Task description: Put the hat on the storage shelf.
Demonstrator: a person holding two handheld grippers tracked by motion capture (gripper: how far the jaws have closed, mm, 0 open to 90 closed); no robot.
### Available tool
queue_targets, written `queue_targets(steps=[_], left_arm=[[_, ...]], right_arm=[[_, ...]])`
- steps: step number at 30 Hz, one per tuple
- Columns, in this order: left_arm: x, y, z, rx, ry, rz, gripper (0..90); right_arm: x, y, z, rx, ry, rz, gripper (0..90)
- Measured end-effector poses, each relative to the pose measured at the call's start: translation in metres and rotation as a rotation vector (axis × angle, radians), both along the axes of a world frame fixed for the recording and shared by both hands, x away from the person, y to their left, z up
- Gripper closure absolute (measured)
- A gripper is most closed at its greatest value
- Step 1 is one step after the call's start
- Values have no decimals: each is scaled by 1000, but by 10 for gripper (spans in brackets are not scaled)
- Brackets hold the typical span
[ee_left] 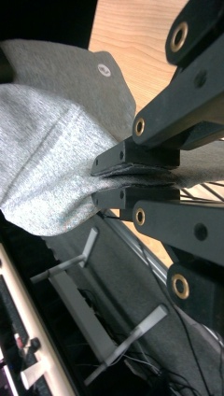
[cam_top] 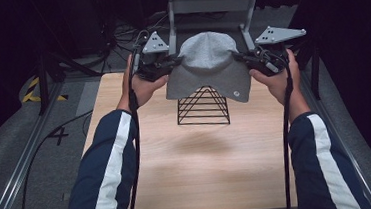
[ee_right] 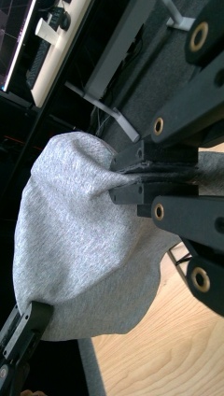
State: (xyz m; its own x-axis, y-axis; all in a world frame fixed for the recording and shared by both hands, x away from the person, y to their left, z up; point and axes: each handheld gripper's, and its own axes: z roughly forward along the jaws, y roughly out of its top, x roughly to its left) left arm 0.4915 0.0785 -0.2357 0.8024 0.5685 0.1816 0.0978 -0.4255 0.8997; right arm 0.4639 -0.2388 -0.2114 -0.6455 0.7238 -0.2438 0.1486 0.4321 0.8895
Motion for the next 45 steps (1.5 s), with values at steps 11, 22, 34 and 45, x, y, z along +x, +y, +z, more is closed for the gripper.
queue_targets(steps=[11,22,34,45], left_arm=[[10,-8,-51,34,81,10,836],[14,-4,-89,40,138,29,836],[12,-10,-119,17,169,51,814],[7,10,-132,-28,195,35,552]], right_arm=[[9,5,-41,-30,66,2,847],[13,7,-88,-47,135,13,847],[17,6,-125,-27,192,14,844],[2,-15,-127,57,167,1,586]])
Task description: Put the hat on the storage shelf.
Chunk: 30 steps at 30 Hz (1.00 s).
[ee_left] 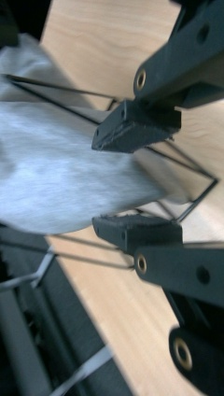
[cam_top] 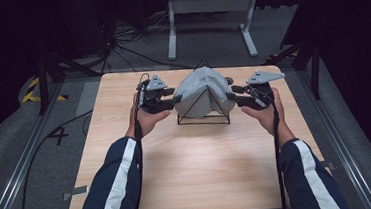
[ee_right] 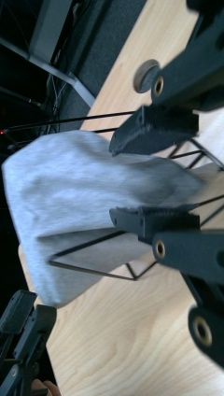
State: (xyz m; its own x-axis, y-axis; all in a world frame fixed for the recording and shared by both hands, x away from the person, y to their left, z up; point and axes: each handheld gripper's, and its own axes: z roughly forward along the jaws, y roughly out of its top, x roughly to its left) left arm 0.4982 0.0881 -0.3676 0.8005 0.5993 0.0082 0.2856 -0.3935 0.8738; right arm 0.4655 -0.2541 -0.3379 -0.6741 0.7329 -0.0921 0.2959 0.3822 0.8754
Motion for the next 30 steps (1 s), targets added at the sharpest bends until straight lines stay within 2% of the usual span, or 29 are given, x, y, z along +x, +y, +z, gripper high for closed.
queue_targets(steps=[2,5,7,9,11,13,14,16,18,21,23,27,28,29,30], left_arm=[[0,2,-8,4,19,-22,538],[2,2,-21,20,46,-36,523],[3,-1,-26,33,65,-36,530],[6,-6,-30,45,65,-40,555],[7,-13,-33,76,71,-36,589],[9,-19,-38,119,83,-39,662],[10,-21,-40,128,83,-44,729],[11,-23,-43,145,80,-40,804],[12,-25,-46,152,82,-41,861],[13,-26,-48,170,82,-25,868],[13,-26,-47,180,83,-38,869],[12,-28,-48,232,86,-38,872],[13,-29,-51,268,91,-35,872],[14,-30,-55,317,92,-33,873],[16,-30,-60,318,107,-12,872]], right_arm=[[-4,-6,-6,21,11,18,569],[-7,-13,-18,23,41,45,534],[-7,-15,-29,26,75,56,534],[-5,-14,-37,18,96,64,555],[-3,-9,-45,-1,103,76,651],[-1,-3,-51,-39,100,63,746],[0,-1,-54,-57,105,64,797],[2,1,-59,-81,114,55,859],[5,2,-62,-93,119,52,870],[8,3,-66,-122,129,36,873],[11,3,-70,-145,137,24,874],[17,-2,-78,-149,167,-7,875],[19,-3,-80,-175,174,-26,874],[22,-3,-85,-232,177,-54,873],[25,-5,-90,-253,193,-75,873]])
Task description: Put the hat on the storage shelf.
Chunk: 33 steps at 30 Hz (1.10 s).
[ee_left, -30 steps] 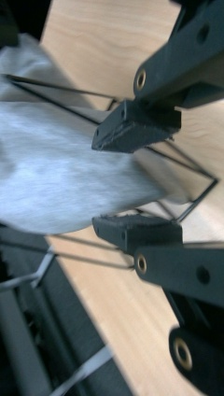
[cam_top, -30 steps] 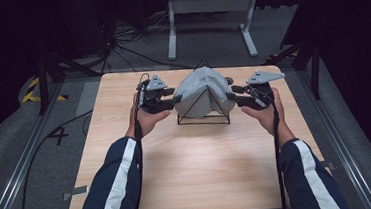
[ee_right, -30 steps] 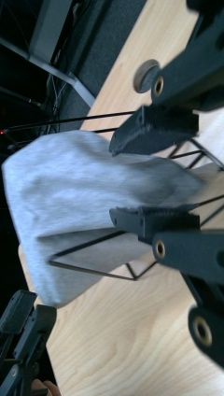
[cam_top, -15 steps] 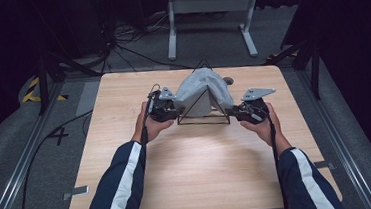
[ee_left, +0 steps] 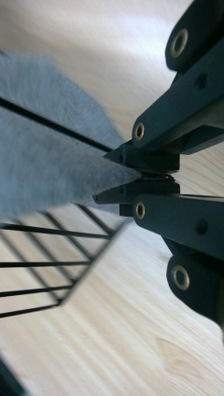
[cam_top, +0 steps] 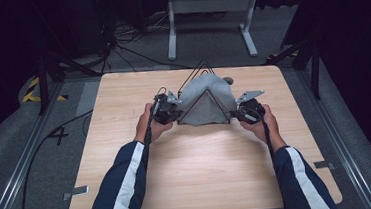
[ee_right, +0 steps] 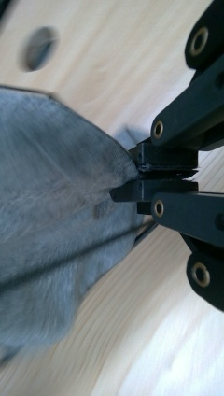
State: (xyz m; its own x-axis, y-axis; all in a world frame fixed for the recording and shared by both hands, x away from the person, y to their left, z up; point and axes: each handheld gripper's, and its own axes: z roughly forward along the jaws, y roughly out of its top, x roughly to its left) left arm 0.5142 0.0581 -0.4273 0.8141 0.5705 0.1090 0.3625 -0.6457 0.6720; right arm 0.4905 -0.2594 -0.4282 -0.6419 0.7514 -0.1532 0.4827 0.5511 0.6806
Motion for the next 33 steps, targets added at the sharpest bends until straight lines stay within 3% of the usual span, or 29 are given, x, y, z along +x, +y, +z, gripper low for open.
queue_targets(steps=[2,4,7,11,16,22,27,33], left_arm=[[4,2,-5,-29,13,22,872],[4,3,-8,-66,25,26,872],[4,2,-13,-27,22,11,871],[3,5,-17,-41,38,16,871],[0,8,-20,-38,27,15,869],[-8,17,-13,-11,-8,11,858],[-19,28,-5,45,-42,-19,852],[-35,49,7,56,-62,-31,849]], right_arm=[[6,-7,-9,35,37,-29,873],[6,-11,-10,77,29,-41,872],[6,-10,-12,75,29,-33,871],[4,-10,-14,80,27,-30,869],[1,-12,-15,77,20,-29,843],[-6,-17,-6,93,-12,-13,810],[-14,-22,4,77,-26,-6,788],[-28,-25,15,45,-47,25,787]])
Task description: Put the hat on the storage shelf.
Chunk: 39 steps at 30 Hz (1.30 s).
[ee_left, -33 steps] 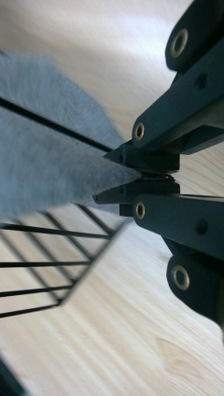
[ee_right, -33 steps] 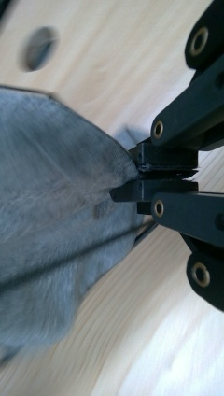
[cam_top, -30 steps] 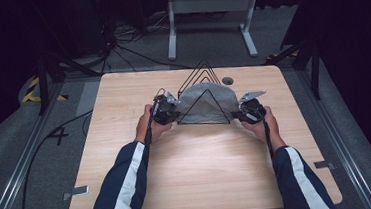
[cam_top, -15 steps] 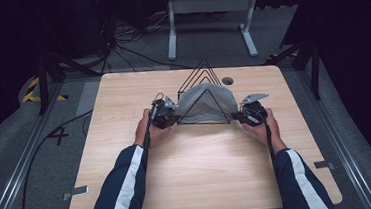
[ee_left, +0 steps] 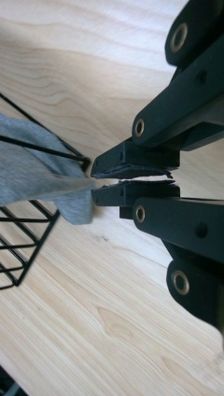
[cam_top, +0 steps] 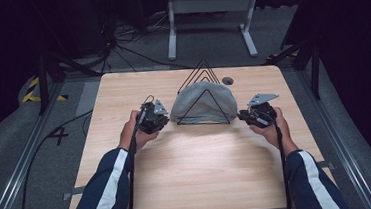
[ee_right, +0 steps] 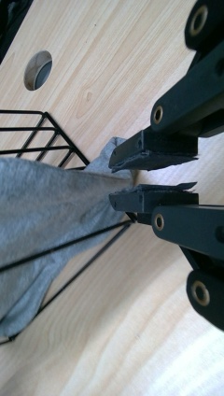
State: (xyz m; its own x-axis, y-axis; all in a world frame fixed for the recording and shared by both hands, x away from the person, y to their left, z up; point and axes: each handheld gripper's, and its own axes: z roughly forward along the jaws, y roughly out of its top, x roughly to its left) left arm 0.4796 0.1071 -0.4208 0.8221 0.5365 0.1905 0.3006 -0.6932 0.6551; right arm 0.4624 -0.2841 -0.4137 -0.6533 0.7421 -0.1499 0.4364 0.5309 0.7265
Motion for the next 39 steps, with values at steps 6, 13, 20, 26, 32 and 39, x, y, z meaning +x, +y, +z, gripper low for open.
queue_targets(steps=[6,13,20,26,32,39], left_arm=[[-14,14,5,19,-11,-14,845],[-32,28,5,40,-10,-29,835],[-52,47,2,52,-1,-36,814],[-64,59,-2,49,-1,-49,794],[-77,71,-6,46,1,-40,767],[-91,84,-11,56,2,-25,719]], right_arm=[[-11,-3,7,-10,-11,24,788],[-24,-6,11,-20,-10,48,778],[-39,-13,13,-32,-7,64,757],[-51,-21,11,-38,2,63,735],[-64,-31,8,-33,5,61,704],[-81,-47,2,-24,12,54,652]])
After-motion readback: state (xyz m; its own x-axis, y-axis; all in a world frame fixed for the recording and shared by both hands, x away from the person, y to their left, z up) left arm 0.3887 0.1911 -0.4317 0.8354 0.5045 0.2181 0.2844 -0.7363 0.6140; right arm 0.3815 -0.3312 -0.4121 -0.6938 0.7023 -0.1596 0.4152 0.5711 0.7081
